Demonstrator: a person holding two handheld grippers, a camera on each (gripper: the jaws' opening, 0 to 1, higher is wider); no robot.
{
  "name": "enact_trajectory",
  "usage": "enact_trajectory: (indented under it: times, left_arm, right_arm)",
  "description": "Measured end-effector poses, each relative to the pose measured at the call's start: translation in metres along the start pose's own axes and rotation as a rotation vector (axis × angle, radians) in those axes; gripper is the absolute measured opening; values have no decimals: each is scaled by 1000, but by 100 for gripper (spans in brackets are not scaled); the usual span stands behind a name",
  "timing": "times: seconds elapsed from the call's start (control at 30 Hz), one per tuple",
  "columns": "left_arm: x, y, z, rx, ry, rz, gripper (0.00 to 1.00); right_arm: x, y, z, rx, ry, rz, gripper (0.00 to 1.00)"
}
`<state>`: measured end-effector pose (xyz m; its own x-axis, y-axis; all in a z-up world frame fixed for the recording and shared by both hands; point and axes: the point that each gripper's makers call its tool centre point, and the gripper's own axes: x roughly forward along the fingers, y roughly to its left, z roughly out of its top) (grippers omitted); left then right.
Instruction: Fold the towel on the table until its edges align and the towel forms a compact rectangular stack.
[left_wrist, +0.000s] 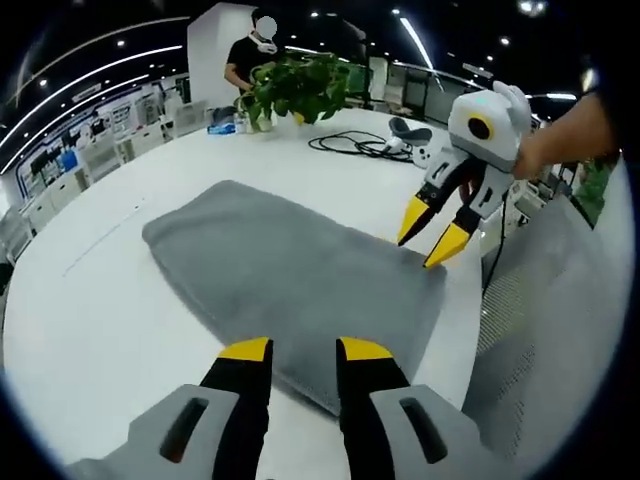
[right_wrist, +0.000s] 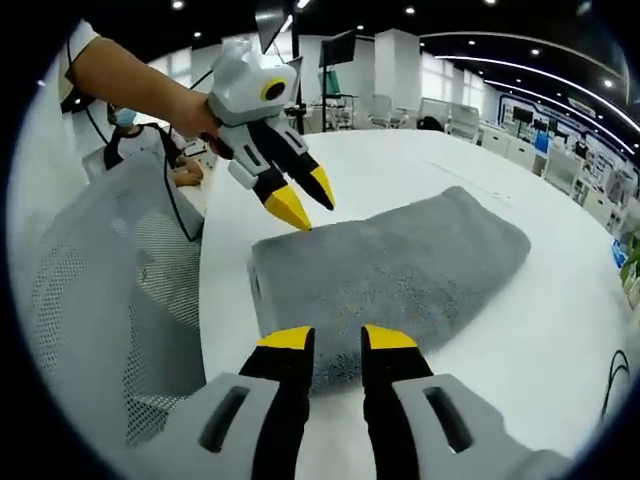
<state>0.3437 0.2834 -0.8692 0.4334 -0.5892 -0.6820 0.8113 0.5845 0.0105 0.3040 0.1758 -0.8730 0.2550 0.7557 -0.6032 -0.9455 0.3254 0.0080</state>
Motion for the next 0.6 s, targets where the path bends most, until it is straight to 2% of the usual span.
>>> enact_trajectory:
  times: [0.17, 0.3, 0.4, 0.47, 0.6]
  left_arm:
    - [0, -17, -5, 31, 7, -46, 26]
    - [-2, -37, -11, 79, 19, -109, 26]
    - [-2, -44, -22, 106, 54, -127, 26]
    - [-2, -47, -25, 110, 56, -131, 27]
    - [-1, -53, -36, 124, 85, -145, 29]
  right_arm:
    - [-2, 8, -9, -26, 20, 18, 18]
    - [-2, 13, -15, -47, 38, 28, 20]
    - [2, 15, -22, -59, 51, 33, 21]
    - [1, 20, -20, -57, 50, 35, 20]
    - [7, 23, -27, -61, 63, 42, 23]
